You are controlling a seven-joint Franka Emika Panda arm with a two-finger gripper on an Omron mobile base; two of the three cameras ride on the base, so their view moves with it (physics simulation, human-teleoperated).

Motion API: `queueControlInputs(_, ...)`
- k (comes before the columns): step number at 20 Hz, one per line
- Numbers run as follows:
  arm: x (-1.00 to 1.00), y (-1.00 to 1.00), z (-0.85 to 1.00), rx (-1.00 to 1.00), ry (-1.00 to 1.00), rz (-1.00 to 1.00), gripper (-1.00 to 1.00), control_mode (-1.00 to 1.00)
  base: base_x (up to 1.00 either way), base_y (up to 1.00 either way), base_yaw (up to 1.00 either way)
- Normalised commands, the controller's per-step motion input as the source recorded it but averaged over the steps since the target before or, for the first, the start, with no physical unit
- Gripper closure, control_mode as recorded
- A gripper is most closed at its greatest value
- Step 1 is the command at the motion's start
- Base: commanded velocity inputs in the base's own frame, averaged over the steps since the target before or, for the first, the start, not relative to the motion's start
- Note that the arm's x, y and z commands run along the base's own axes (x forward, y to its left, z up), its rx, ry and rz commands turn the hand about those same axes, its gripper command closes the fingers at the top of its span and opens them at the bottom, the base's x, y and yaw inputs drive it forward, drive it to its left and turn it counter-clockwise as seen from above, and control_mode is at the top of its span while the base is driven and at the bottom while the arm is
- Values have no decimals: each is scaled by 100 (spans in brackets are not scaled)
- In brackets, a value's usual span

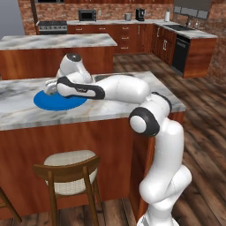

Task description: Place two dumplings into each of the tupperware containers and then place the containers in the fridge.

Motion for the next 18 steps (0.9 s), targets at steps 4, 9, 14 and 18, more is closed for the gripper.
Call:
queueControlInputs(4, 12, 10, 1, 0, 0, 0, -100, -100, 0, 0, 0)
queueControlInputs(9, 9, 22, 8, 0, 0, 0, -100, -100, 0, 0, 0)
queueControlInputs(14, 13, 13, 33, 0, 0, 0, -100, -100, 0, 0, 0)
queueControlInputs(18, 14, 14, 9, 0, 2, 0, -100, -100, 0, 0, 0)
